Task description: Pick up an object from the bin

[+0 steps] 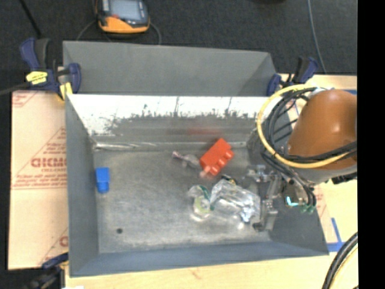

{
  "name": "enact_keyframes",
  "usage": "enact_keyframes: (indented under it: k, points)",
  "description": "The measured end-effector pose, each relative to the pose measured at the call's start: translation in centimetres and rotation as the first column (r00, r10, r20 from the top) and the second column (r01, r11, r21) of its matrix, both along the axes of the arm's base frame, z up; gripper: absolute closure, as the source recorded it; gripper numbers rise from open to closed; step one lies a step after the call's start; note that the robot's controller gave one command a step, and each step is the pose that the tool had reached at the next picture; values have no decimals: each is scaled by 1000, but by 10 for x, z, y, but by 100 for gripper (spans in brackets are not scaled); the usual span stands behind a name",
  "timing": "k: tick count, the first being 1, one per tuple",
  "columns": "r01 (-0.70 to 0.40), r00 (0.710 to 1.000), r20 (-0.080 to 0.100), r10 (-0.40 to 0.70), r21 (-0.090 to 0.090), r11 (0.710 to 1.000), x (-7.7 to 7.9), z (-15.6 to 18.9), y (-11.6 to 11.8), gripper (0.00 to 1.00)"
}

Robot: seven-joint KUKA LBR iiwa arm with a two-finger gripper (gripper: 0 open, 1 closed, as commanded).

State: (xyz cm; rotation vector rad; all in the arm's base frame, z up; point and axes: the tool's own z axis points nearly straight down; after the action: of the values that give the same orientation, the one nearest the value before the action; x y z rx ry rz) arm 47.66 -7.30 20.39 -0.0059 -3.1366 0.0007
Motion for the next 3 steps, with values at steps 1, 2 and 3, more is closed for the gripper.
enact_keyframes:
  k: [1, 2, 3]
  points:
    - [-41, 999, 26, 41, -3, 999, 48, -130, 3, 0]
    - [247, 969, 10, -247, 1, 969, 53, -103, -17, 0]
    - [209, 978, 8, -209, 2, 978, 68, -99, 24, 0]
